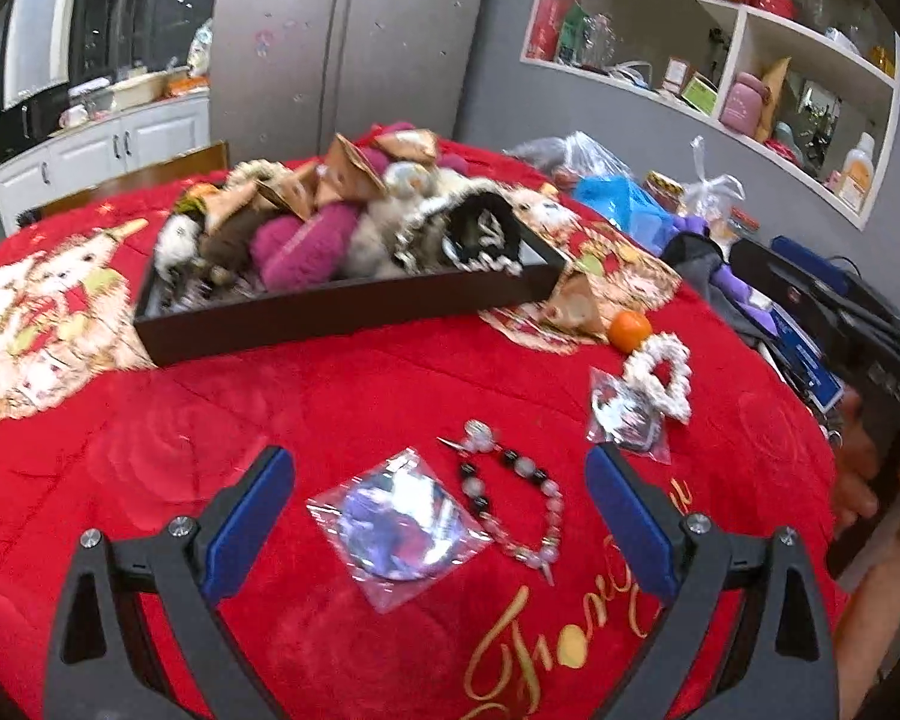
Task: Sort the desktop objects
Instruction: 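Withdraw both open tools from the tray toward the loose bracelet and scrunchie, then grasp the beaded bracelet with left tool while right tool grasps the cream scrunchie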
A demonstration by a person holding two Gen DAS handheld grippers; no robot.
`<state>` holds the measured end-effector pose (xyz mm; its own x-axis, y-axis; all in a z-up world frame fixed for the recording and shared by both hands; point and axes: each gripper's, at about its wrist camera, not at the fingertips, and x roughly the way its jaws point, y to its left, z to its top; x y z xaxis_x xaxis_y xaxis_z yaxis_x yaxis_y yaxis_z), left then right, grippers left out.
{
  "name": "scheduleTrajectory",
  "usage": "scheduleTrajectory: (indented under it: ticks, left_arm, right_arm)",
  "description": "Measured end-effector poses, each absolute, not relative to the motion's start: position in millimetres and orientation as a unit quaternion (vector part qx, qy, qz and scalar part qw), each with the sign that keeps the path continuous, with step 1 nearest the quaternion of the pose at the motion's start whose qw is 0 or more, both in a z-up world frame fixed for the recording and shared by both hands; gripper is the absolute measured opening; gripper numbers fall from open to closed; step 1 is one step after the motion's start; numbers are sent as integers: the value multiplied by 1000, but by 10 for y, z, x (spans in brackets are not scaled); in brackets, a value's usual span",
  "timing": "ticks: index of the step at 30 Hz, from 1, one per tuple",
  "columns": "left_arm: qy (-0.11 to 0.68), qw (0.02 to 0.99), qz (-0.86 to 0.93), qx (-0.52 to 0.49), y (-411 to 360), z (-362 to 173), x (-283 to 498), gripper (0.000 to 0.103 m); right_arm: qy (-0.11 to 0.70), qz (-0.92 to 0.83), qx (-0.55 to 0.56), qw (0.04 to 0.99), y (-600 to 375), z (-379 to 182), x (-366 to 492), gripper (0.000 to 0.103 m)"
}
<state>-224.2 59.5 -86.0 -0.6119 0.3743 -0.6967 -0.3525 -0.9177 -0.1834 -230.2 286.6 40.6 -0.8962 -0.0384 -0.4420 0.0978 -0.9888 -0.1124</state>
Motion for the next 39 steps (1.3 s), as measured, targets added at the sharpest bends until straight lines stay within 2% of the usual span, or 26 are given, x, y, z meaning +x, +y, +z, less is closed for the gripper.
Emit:
scheduleTrajectory:
  ticks: [7,16,25,28,31,33,34,35,36,37,39]
  left_arm:
    - [4,227,885,-407,852,-974,-2316,99]
    - [8,238,862,-448,1057,-1228,-2528,99]
    - [109,202,869,-438,1364,-1374,-2524,98]
    - [111,202,869,-438,1371,-1380,-2523,98]
    - [102,204,869,-438,1338,-1383,-2526,89]
    - [96,206,871,-435,1311,-1366,-2501,81]
    - [94,207,872,-434,1299,-1361,-2484,75]
    - [92,206,874,-431,1279,-1347,-2463,63]
    - [86,209,875,-428,1242,-1332,-2429,56]
    - [78,215,874,-428,1208,-1325,-2413,43]
    - [57,222,874,-428,1121,-1314,-2406,27]
  right_arm:
    - [-18,-964,265,26,3276,146,-2498,85]
    - [-25,-953,301,10,3447,-86,-2604,85]
    - [-68,-925,375,-13,3644,-384,-2804,85]
    - [-74,-917,392,-7,3627,-478,-2838,85]
    - [-58,-911,409,-17,3579,-562,-2873,84]
    - [-54,-907,418,-20,3558,-620,-2900,77]
    - [-55,-904,423,-18,3553,-638,-2910,68]
    - [-59,-904,423,-15,3554,-643,-2916,61]
    - [-64,-905,421,-13,3561,-635,-2910,44]
    - [-72,-904,421,-10,3574,-634,-2902,33]
    - [-74,-905,419,-10,3579,-633,-2893,25]
